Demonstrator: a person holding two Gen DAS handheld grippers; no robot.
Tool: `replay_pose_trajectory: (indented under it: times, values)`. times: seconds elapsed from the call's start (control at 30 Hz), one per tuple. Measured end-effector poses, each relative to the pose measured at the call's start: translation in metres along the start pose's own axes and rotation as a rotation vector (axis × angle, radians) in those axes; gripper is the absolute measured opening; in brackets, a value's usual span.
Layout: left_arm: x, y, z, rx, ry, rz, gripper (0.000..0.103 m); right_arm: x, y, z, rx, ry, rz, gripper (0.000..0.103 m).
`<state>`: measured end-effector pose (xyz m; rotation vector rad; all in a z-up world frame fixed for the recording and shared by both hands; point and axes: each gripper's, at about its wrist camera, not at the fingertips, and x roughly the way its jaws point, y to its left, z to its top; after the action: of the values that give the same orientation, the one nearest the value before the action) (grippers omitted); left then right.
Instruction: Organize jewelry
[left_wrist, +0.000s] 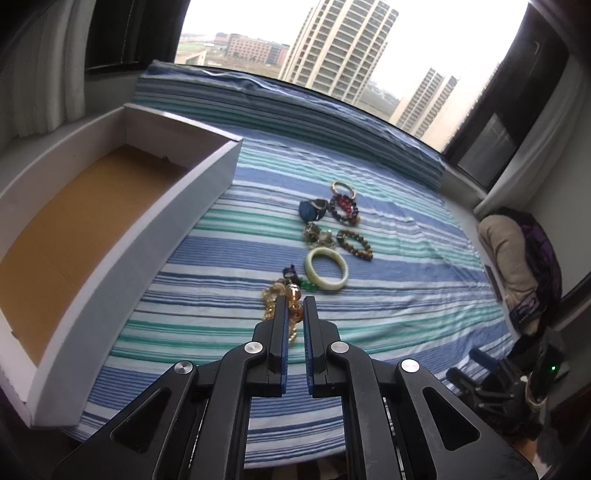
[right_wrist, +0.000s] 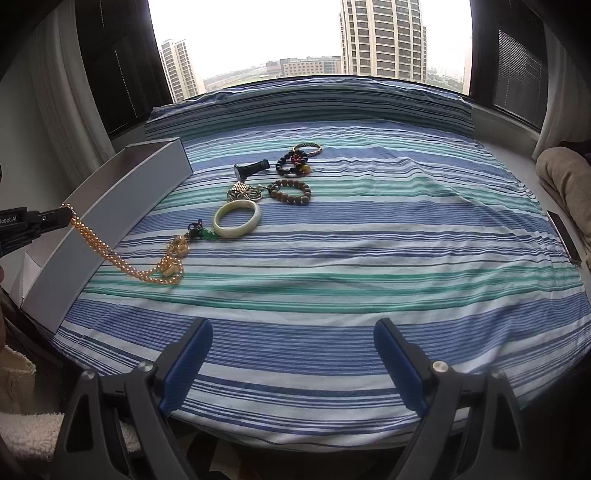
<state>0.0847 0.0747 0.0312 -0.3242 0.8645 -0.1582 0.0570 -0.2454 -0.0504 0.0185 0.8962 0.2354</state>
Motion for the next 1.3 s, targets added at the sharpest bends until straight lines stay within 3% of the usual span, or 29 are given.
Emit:
replay_pose_trajectory:
  times: [0.13,0.37,0.5,0.53,0.6,0.7,0.97,1.0,1.07,1.17,1.3]
  values:
    - [-0.028,-0.003,0.012,0.015,-0.062,0.002,0.005,0.020,0.009,0.024,-0.022,0.010,0.107,0.091]
    - [-0.058,0.005,0.024,0.002,-0.119,0.004,0.005,0.092,0.030,0.062,0.065,0.175,0.363,0.090]
    - [-0.071,0.016,0.023,-0.002,-0.153,0.040,0.005,0.141,0.056,0.074,0.143,0.294,0.477,0.069]
    - [-0.072,0.019,0.021,-0.007,-0.156,0.049,0.005,0.149,0.069,0.074,0.115,0.305,0.478,0.062]
    - [-0.073,0.026,0.017,-0.023,-0.158,0.058,0.005,0.156,0.102,0.071,0.002,0.300,0.449,0.060]
    - [-0.076,0.038,0.015,-0.047,-0.153,0.058,0.005,0.166,0.145,0.059,-0.091,0.340,0.492,0.053]
    - [-0.085,0.056,0.012,-0.074,-0.177,0.053,0.005,0.208,0.180,0.065,-0.110,0.253,0.284,0.052]
    - [-0.084,0.058,0.013,-0.075,-0.176,0.051,0.005,0.208,0.184,0.066,-0.138,0.228,0.264,0.048]
    - [-0.083,0.063,0.013,-0.080,-0.171,0.050,0.005,0.210,0.189,0.063,-0.201,0.195,0.198,0.008]
    - [-0.081,0.068,0.013,-0.088,-0.161,0.047,0.005,0.206,0.173,0.066,-0.149,0.217,0.244,0.003]
    - [-0.085,0.071,0.016,-0.085,-0.162,0.042,0.005,0.170,0.148,0.084,-0.063,0.187,0.365,0.003]
